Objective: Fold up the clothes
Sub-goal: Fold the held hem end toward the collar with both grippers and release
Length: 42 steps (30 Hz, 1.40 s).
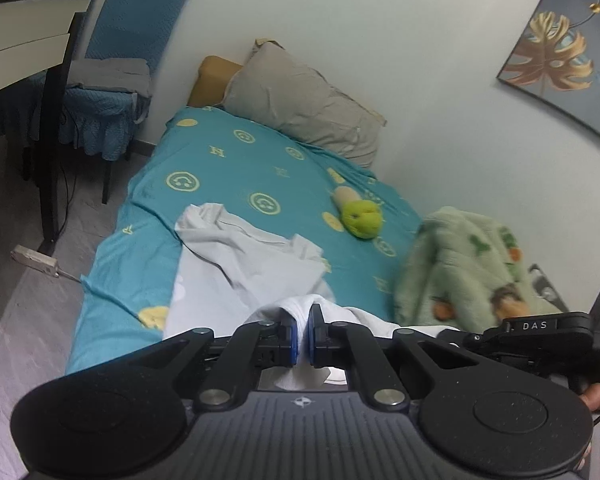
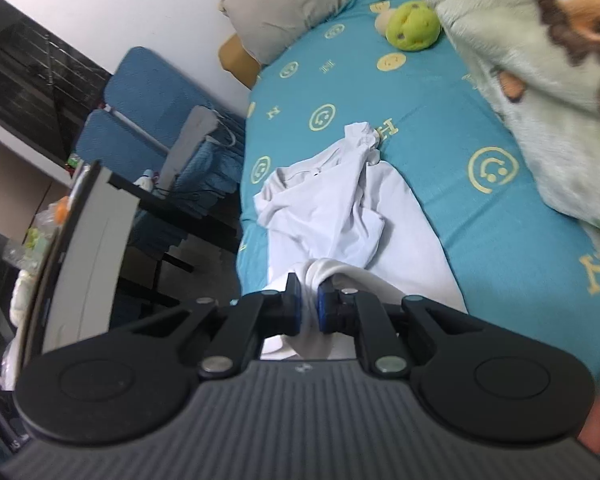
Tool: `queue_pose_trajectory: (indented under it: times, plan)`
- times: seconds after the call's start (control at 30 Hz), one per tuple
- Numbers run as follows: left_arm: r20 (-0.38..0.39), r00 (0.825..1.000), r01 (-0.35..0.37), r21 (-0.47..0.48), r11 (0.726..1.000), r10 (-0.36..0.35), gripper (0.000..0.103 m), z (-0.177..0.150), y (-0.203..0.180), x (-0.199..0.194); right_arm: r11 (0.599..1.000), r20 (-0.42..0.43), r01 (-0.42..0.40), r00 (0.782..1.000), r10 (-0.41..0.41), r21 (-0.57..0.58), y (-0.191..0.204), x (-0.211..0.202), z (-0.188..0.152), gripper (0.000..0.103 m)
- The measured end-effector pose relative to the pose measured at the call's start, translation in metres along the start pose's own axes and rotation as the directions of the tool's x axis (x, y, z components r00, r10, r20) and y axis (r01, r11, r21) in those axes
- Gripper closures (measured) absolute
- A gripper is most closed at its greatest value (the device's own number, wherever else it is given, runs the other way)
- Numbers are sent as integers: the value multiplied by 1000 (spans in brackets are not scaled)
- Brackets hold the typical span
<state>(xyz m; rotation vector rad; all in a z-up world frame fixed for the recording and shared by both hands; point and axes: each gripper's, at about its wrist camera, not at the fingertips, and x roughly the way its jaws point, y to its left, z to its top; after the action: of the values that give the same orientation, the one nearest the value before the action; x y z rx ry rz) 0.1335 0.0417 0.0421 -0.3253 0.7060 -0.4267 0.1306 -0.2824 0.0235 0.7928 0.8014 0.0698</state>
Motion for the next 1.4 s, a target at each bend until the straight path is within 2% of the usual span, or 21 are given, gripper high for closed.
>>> queue_pose_trajectory:
  times: [0.1,0.23,0.3,0.43,0.57,0.73,0.87,0.97,1.0,1.03,1.07,1.13,1.17,1.23,1.3,1.4]
  plan:
    - [34,999,-15,42,999,13,97,-6,9,32,1000,0,22,1000,-22,2,-13,35,5,91]
    - [65,996,-69,121,990,62,97,-21,18,78,998,-12,59,998,-59,-28,-30,80,7,91]
    - [78,991,-121,138,983,111,97,-29,25,105,997,-26,64,998,-65,-41,-35,102,9,91]
    - [44,989,-147,122,982,142,97,-34,47,156,990,-42,115,992,-119,-78,-41,141,15,91]
    - [-58,982,-170,118,978,178,97,-45,74,202,980,-71,179,980,-185,-88,-49,170,16,91]
    - [-83,980,-172,110,979,182,97,-53,88,221,970,-115,227,965,-236,-82,-53,192,8,90]
    - [-66,983,-163,123,979,172,95,-53,87,219,963,-108,248,960,-258,-103,-50,192,6,89]
    - [-57,982,-170,151,974,180,77,-53,78,213,956,-96,268,955,-280,-120,-44,189,5,84]
    - [-43,981,-177,170,969,187,64,-53,71,208,953,-92,273,954,-286,-135,-41,187,4,81]
    - [-27,981,-184,189,964,193,50,-52,65,202,948,-80,278,953,-293,-154,-38,184,2,73]
    - [6,981,-191,216,957,194,43,-53,58,193,942,-60,287,952,-301,-173,-34,180,0,67]
    - [70,978,-208,265,941,196,18,-57,45,175,933,-18,299,951,-309,-201,-28,169,-6,31]
    - [87,978,-208,280,937,191,13,-58,39,165,936,-3,288,956,-295,-205,-25,162,-8,15]
    - [107,979,-195,283,939,171,3,-60,32,146,941,15,271,962,-274,-201,-20,148,-10,15]
    - [133,977,-197,286,938,164,2,-63,25,127,942,25,257,966,-258,-218,-12,133,-14,15]
    - [180,964,-239,277,931,194,0,-69,17,100,928,99,254,967,-236,-273,2,106,-27,15]
